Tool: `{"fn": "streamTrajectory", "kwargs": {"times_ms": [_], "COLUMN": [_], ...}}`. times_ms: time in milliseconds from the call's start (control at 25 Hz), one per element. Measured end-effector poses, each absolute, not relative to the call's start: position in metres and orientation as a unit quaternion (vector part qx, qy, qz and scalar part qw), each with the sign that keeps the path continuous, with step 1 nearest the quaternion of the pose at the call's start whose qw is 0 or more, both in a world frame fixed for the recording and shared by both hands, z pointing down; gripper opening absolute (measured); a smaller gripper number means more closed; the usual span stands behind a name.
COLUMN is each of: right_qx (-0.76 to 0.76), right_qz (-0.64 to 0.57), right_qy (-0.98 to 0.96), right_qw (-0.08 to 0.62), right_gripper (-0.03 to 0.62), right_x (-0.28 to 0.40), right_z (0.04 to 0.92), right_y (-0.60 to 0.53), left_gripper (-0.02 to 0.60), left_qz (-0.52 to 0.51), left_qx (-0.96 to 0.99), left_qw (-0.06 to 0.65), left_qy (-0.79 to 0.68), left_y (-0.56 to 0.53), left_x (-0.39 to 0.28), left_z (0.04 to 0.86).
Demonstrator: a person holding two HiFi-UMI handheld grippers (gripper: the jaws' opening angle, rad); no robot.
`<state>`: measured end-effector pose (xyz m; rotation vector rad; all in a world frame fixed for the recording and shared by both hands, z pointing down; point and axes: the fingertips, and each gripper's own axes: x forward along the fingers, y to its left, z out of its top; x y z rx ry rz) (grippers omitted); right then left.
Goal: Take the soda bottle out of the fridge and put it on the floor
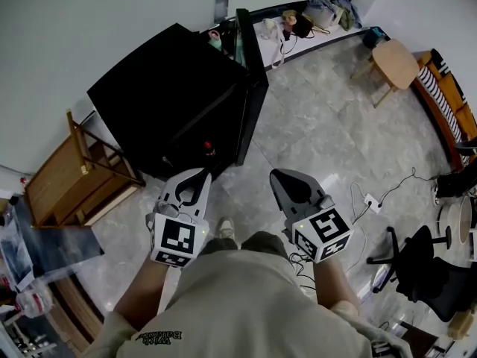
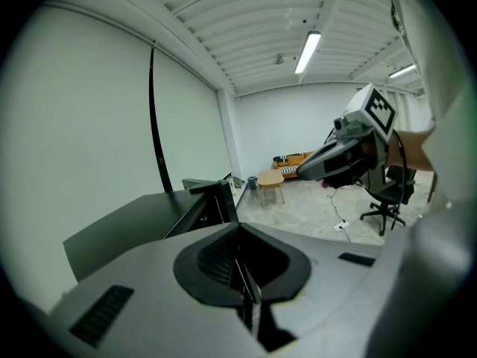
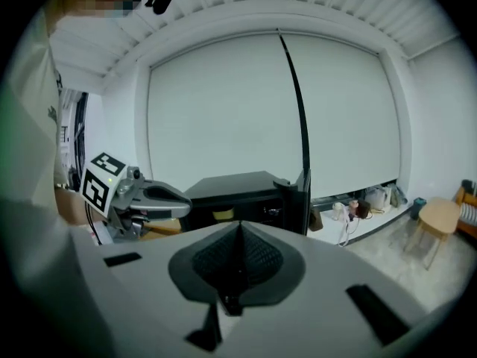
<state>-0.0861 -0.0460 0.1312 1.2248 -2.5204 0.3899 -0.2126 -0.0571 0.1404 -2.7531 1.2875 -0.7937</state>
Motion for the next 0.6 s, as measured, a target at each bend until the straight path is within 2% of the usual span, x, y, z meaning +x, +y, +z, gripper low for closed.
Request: {"fn": "streamTrajectory", "kwargs": {"times_ms": [600], "right_qx": [0.396], "right_qz": [0.146], "right_qy": [-0.884], "right_qw": [0.199], "right_gripper": [-0.003], "right_x": [-0.064], "right_z": [0.197], "right_y": [-0.109], "left_gripper": [0.008], "left_qz": [-0.227], "left_qx": [-0.833], "left_qw": [-0.088], "left_qy": [0.496], "left_y": [-0.127], "left_x": [-0.206], "left_z": [0.207]}}
